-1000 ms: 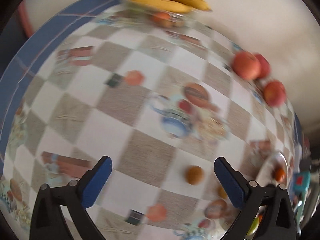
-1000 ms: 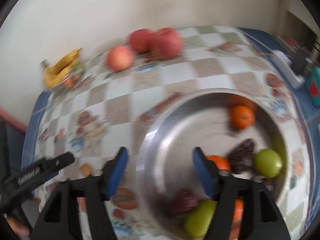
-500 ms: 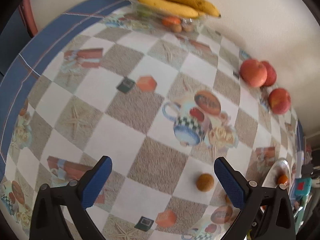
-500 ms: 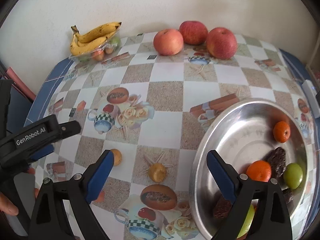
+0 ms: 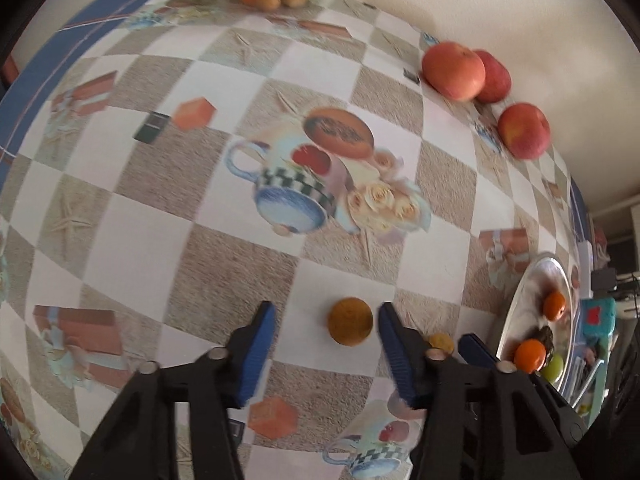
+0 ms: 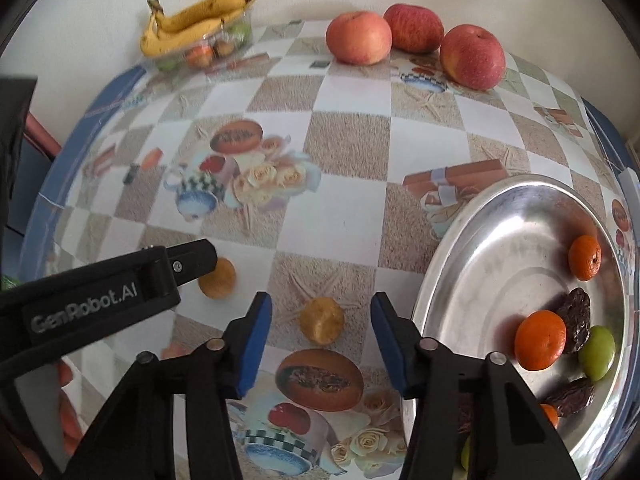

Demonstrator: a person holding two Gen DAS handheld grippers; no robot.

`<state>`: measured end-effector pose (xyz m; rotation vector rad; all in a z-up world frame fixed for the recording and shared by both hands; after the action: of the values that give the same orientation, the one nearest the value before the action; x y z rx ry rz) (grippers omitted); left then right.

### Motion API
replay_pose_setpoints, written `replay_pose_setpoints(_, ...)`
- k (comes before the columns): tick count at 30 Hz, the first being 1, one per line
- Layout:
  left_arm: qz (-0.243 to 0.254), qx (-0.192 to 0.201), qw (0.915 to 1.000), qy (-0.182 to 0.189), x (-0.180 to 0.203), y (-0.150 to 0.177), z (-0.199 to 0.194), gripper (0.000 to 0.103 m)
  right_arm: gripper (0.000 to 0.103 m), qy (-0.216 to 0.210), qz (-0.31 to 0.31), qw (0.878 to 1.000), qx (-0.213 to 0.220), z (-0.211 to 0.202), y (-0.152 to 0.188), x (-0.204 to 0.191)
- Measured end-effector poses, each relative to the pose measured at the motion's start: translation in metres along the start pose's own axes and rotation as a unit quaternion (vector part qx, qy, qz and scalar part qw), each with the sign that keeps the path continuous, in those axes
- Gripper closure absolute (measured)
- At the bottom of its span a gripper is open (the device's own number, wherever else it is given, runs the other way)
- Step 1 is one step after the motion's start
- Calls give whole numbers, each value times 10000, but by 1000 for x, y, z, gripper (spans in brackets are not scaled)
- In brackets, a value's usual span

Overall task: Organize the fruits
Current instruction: 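Close the left tool on a small brown fruit while the right tool grasps another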

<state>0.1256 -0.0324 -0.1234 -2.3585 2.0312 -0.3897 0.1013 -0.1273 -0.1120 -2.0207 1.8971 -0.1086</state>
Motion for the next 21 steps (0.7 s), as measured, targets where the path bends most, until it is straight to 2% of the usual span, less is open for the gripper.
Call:
replay_pose_setpoints(3, 59, -79, 9999, 35, 5, 4, 4, 57, 62, 84, -69, 9999, -94, 5, 3, 0)
replay_pose_setpoints(8, 89, -143, 9997, 180, 12, 9, 4, 69, 75, 132, -196, 9996, -142, 7, 5, -3)
replay_pose_setpoints(11, 14, -176, 9993, 323, 14, 9, 3, 76, 77, 146, -251, 9995, -135, 6, 6, -4)
replay_pose_setpoints(21, -125, 111, 9986, 507, 14, -4, -15, 76, 77, 14, -239, 9997, -13, -4, 0, -9)
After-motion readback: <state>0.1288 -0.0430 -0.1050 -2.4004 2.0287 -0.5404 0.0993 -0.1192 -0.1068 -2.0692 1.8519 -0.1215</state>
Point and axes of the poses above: each gripper's, at about its wrist camera, not at the fingertips, and z roughly the way its jaws point, x to its right, y to its underside, the point moved 9 cm from there along z, roughly the way its jaws point, and after that the axes turned 6 degrees about -y, right-handed, at the moved point
